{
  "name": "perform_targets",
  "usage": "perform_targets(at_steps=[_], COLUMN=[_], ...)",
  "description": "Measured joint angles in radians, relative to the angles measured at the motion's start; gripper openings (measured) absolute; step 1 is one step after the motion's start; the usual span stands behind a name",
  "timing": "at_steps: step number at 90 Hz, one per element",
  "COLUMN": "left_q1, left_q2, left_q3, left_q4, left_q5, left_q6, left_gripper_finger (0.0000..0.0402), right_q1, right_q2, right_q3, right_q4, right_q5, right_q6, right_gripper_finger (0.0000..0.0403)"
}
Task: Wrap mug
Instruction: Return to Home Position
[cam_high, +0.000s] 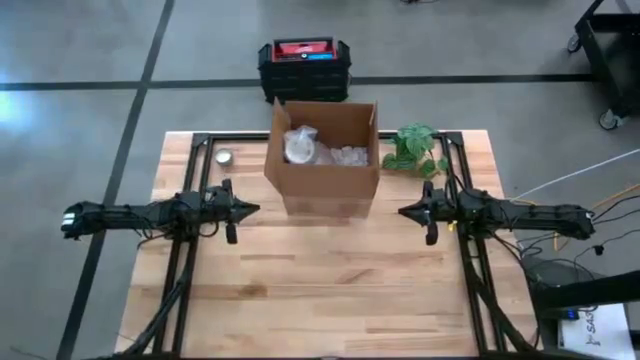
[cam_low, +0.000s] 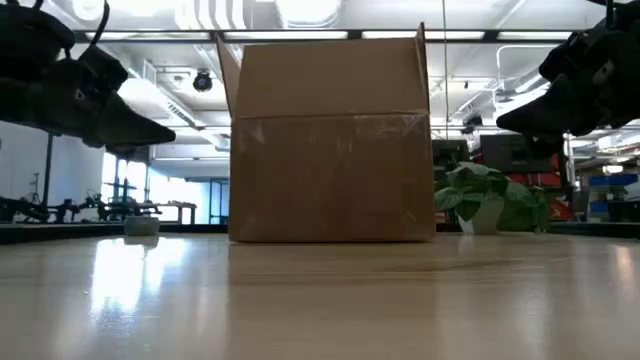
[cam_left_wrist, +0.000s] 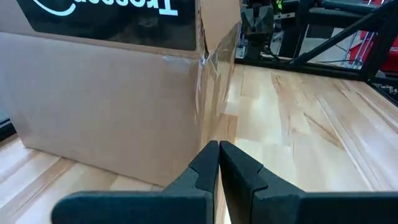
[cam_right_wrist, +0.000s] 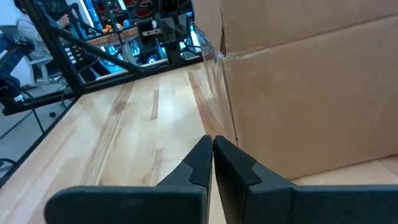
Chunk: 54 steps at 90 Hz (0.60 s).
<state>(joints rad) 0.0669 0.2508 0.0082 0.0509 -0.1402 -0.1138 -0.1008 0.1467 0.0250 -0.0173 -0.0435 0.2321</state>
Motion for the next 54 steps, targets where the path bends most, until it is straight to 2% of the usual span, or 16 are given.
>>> perform_targets(at_steps=[27,39,46,54], left_q1=[0.000,-0.002,-0.002,-0.002], left_q2=[0.005,0.002,-0.012,-0.038], left_q3=[0.000,0.003,0.005,0.007], left_q4=[0.003,0.058,0.112,0.202], left_q5=[0.000,0.004,0.076,0.241], left_q6=[-0.001,-0.061,-0.029,0.084], left_gripper_finger=[0.0000,0.0000,0.0000,0.0000], right_q1=[0.000,0.000,0.000,0.000], right_q2=[0.000,0.000,0.000,0.000], right_q3=[0.000,0.000,0.000,0.000], right_q4=[0.000,0.000,0.000,0.000], right_q5=[0.000,0.000,0.000,0.000], right_q6=[0.000,0.000,0.000,0.000], right_gripper_finger=[0.0000,0.0000,0.0000,0.0000])
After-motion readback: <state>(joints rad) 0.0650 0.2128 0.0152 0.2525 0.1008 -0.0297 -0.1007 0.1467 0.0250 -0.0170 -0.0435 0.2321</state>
